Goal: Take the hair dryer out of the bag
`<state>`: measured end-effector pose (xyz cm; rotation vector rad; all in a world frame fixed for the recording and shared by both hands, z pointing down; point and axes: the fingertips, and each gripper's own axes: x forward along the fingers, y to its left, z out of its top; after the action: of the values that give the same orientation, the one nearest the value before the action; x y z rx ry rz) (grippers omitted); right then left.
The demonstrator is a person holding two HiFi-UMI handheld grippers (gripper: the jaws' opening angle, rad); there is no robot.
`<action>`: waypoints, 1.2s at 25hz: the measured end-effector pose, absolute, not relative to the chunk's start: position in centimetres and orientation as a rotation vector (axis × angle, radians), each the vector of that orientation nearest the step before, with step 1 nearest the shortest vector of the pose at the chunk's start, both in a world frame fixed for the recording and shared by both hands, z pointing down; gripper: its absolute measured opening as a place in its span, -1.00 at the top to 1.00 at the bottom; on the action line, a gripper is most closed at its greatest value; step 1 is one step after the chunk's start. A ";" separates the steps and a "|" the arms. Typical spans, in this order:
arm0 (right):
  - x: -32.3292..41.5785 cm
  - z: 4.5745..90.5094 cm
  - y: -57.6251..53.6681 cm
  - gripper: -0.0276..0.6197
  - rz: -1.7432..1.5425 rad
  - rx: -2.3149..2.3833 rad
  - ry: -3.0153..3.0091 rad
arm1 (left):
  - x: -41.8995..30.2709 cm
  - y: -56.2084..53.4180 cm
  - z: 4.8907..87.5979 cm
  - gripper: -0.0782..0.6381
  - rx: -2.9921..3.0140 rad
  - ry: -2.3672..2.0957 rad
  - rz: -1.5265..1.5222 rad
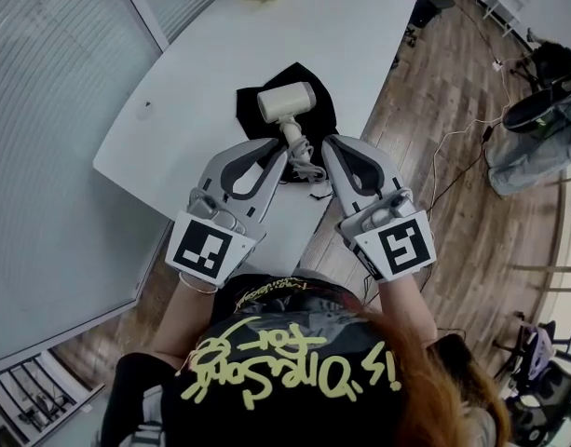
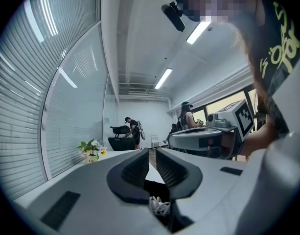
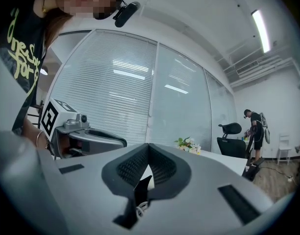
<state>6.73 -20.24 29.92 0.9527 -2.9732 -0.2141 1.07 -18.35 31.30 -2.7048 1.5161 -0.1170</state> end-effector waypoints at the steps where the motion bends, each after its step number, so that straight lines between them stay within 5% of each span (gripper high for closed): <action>1: 6.6 29.9 -20.2 0.91 -0.222 0.946 -2.972 | 1.0 -18.3 31.3 0.67 -2.705 1.516 -0.113; 30: 5.8 29.0 -17.9 0.91 -0.269 0.924 -3.011 | 1.2 -17.0 30.4 0.71 -2.668 1.537 -0.107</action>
<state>5.76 -17.91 29.00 0.9241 -3.0112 -0.2692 1.23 -16.99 30.36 -2.6684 1.5365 -0.1068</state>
